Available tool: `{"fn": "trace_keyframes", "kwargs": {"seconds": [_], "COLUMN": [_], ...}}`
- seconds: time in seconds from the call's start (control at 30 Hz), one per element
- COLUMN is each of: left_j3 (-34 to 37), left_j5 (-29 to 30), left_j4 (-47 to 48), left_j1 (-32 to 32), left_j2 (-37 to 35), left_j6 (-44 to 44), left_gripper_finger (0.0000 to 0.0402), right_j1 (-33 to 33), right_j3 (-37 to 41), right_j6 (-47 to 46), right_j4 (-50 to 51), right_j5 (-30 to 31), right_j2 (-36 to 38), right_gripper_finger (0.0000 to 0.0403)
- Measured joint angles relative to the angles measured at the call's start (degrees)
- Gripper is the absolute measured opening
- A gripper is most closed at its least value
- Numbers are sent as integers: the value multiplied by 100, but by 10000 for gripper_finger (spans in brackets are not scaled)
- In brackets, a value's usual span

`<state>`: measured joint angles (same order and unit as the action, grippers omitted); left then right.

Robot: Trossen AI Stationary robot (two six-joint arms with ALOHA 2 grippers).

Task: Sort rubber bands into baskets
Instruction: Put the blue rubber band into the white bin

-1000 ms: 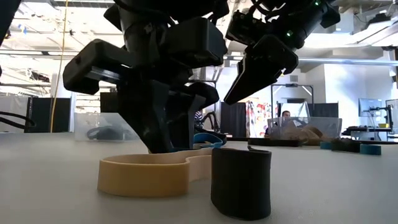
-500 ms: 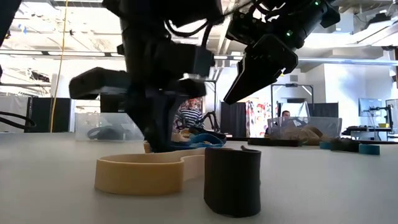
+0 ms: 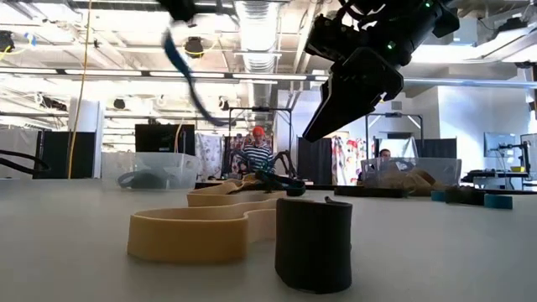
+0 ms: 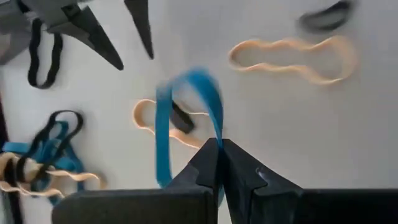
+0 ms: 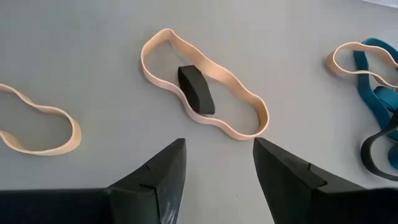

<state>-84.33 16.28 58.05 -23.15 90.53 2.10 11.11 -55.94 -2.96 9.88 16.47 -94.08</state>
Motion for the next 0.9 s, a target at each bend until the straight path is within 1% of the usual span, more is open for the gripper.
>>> {"fn": "trace_keyframes", "kwargs": {"seconds": [0.1,0.2,0.4,0.5,0.6,0.77,0.9], "left_j3": [0,0,0,0,0,7,11], "left_j5": [-272,-466,-543,-545,-548,-547,-545], "left_j4": [315,799,1822,2128,2265,2248,2195], "left_j1": [-250,-564,-1462,-1957,-2441,-3027,-3326], "left_j2": [-623,-1152,-1793,-1870,-1852,-1626,-1385], "left_j6": [-770,-1806,-3951,-4937,-5686,-6515,-6921], "left_gripper_finger": [0,0,0,0,0,0,0], "right_j1": [5,8,0,0,0,0,-36], "right_j3": [0,0,0,0,0,0,0], "right_j6": [0,0,0,0,0,2,2], "right_j4": [1,-1,-5,-7,-10,-20,-23], "right_j5": [0,0,0,0,0,2,1], "right_j2": [0,0,0,0,0,0,0], "right_gripper_finger": [217,217,217,217,217,217,217]}}
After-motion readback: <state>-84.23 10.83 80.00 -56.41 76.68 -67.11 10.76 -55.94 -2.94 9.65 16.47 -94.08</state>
